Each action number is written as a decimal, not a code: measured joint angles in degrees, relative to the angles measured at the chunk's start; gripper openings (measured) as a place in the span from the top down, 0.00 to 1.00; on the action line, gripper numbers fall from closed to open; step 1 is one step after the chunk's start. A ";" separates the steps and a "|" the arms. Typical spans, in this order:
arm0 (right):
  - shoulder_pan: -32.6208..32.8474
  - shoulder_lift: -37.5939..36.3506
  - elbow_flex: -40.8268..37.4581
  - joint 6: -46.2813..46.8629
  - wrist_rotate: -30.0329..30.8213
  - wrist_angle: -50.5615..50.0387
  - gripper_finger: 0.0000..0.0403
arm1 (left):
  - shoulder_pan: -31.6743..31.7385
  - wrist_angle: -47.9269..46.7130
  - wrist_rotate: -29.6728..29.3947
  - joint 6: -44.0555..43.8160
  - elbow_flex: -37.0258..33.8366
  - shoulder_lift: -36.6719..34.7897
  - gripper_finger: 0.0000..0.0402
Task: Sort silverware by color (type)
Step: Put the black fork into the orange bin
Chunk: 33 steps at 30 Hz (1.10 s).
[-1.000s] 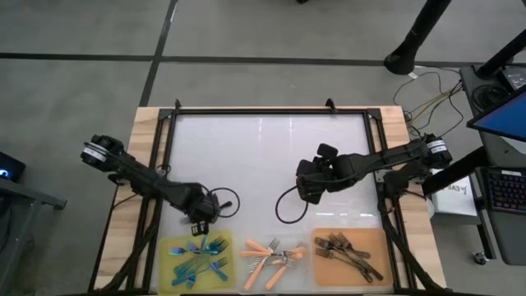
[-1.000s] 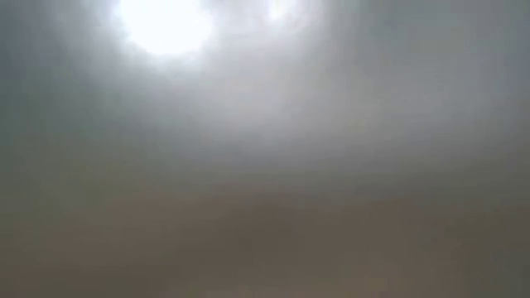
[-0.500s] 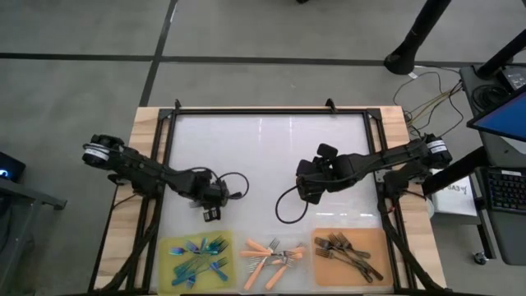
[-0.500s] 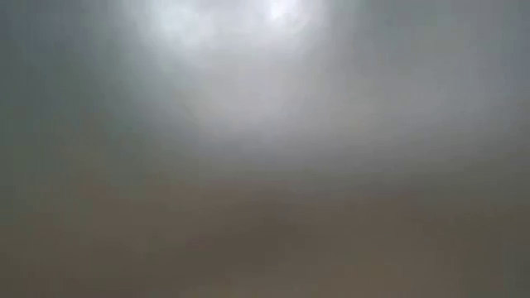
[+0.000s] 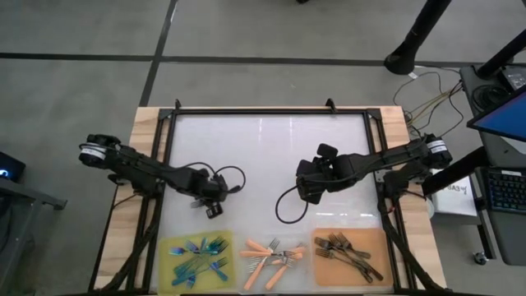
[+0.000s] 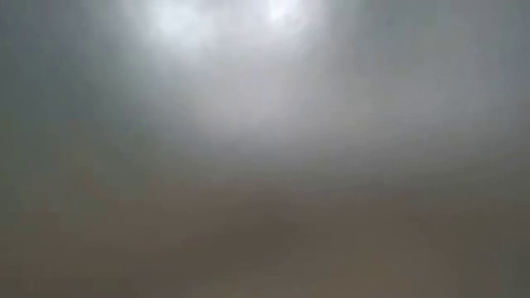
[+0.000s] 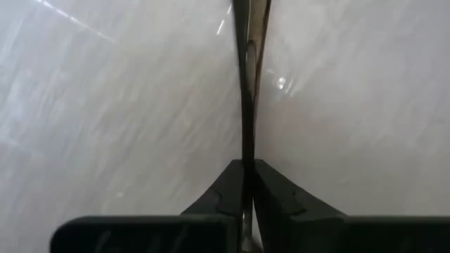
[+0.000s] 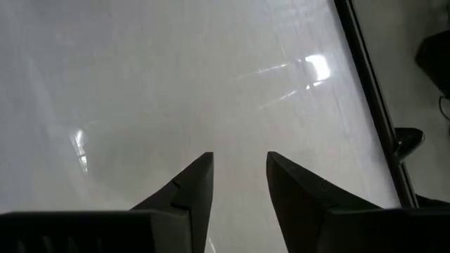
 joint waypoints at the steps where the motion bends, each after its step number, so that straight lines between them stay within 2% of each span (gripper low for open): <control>1: 0.00 0.00 0.00 0.32 0.00 0.00 0.69 | -0.02 -0.50 0.07 0.04 0.71 0.02 0.99; 8: 0.04 0.02 0.00 2.88 -0.03 0.00 0.68 | -0.10 -1.61 1.20 1.97 8.23 -0.27 1.00; 13: 0.04 -0.06 0.00 5.90 0.00 -0.02 0.69 | -0.44 -2.03 -0.90 1.97 11.79 -1.37 1.00; 16: 0.04 -0.64 -0.01 7.05 0.78 0.77 0.71 | -0.45 -1.91 -5.88 0.88 12.54 -2.47 1.00; 21: 0.04 -2.32 -0.02 6.99 9.52 6.74 0.75 | -0.79 2.01 -19.02 -1.63 12.83 -4.71 1.00; 24: 0.05 -2.84 -0.02 5.83 13.69 11.57 0.76 | -1.69 8.76 -29.21 -3.02 11.98 -5.59 1.00; 27: 0.07 -2.86 -0.77 1.21 14.07 18.71 0.77 | -2.71 18.78 -37.62 -2.50 11.12 -5.70 1.00; 29: 0.07 -2.78 -1.82 -3.10 14.00 25.26 0.76 | -3.20 25.97 -40.30 -0.16 10.40 -5.45 1.00; 33: 0.04 -2.73 -3.93 -12.47 12.66 38.26 0.73 | -3.65 38.60 -40.90 5.18 8.30 -5.31 1.00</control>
